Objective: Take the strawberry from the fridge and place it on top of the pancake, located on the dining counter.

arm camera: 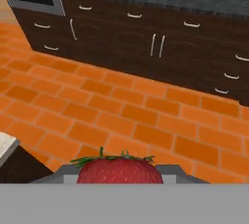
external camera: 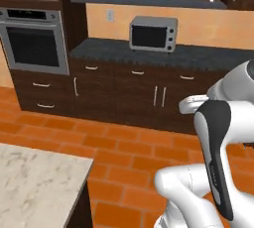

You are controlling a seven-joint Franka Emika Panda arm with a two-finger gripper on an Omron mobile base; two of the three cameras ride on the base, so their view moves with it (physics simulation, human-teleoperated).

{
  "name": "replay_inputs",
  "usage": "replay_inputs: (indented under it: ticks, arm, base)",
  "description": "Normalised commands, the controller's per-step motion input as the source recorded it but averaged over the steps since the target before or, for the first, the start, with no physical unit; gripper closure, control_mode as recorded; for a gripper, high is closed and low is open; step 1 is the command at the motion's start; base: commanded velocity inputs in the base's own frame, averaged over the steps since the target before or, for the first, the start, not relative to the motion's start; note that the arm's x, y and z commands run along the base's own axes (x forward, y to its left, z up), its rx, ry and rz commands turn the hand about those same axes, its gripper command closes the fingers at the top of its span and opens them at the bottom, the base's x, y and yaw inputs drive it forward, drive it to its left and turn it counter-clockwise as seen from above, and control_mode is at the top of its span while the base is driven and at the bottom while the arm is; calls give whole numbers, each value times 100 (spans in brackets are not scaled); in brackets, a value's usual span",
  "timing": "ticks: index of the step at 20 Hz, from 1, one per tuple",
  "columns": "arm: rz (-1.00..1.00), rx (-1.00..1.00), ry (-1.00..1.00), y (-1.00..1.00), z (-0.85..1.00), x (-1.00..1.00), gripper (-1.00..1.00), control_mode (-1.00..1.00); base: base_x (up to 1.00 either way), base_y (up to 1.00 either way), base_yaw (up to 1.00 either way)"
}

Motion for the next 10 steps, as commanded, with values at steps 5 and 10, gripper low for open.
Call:
replay_inputs:
  ticks: [5, 10]
  arm:
    - [0, 0, 0, 0, 0, 0, 100, 100]
    - [0, 0, 0, 0, 0, 0, 100, 100]
  base:
    - [64, -73, 64]
    - [56, -61, 71]
